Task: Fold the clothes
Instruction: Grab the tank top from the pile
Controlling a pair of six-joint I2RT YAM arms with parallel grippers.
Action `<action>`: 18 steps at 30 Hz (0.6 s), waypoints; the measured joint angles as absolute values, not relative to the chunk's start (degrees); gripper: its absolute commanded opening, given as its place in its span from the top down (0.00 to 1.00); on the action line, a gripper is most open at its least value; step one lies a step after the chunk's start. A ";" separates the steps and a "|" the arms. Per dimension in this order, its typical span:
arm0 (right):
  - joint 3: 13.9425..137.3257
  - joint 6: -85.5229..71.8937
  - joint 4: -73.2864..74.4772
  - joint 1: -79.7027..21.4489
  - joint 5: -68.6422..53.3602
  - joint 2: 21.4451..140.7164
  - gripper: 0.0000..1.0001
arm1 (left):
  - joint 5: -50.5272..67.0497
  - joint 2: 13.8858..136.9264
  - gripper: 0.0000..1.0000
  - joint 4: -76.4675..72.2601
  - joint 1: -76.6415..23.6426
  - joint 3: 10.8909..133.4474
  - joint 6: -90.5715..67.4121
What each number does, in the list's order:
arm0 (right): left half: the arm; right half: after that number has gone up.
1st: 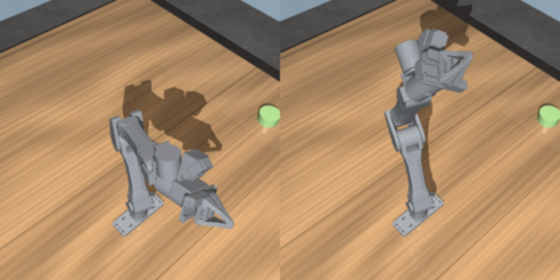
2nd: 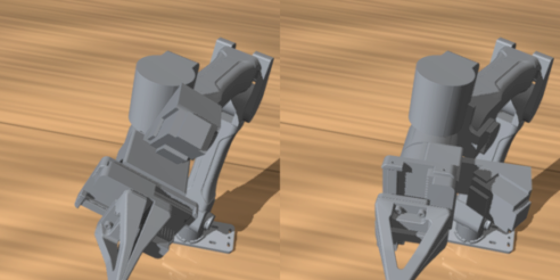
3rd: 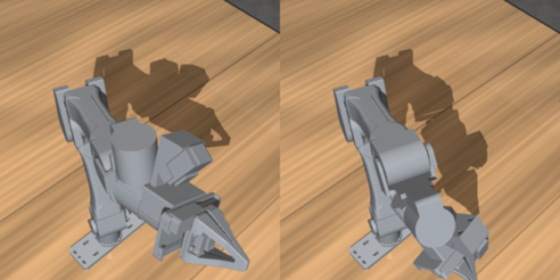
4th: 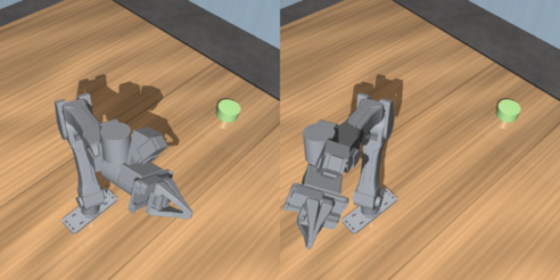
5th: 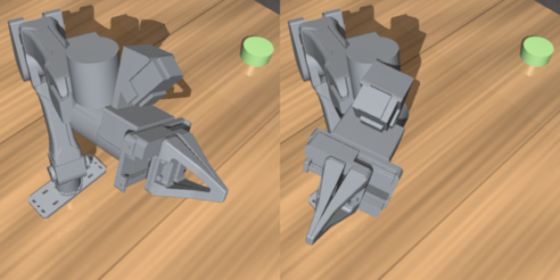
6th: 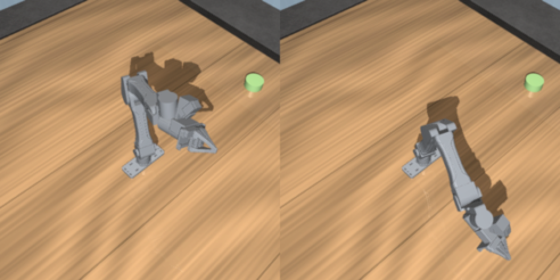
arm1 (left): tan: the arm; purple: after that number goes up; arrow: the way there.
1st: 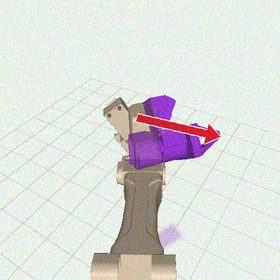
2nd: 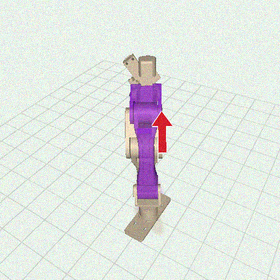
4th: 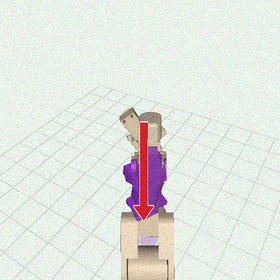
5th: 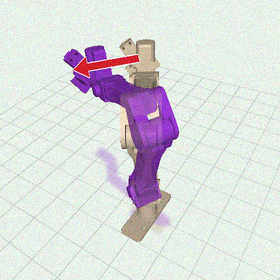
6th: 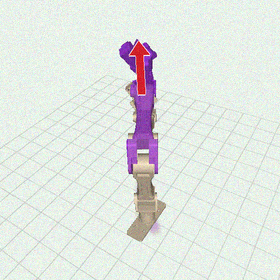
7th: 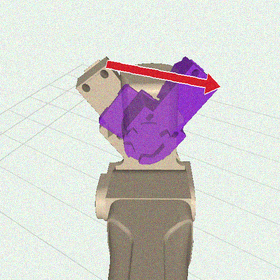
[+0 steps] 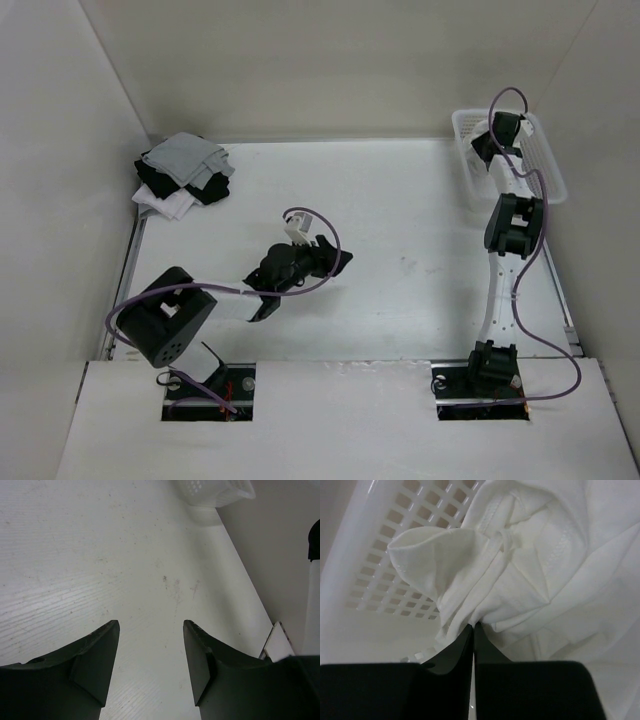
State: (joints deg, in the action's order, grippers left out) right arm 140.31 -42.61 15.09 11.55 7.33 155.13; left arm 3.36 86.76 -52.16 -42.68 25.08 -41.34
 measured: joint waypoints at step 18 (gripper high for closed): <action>76.95 -44.62 -25.56 4.56 5.34 81.73 0.97 | 3.81 84.47 0.48 -55.02 -41.67 21.23 -42.61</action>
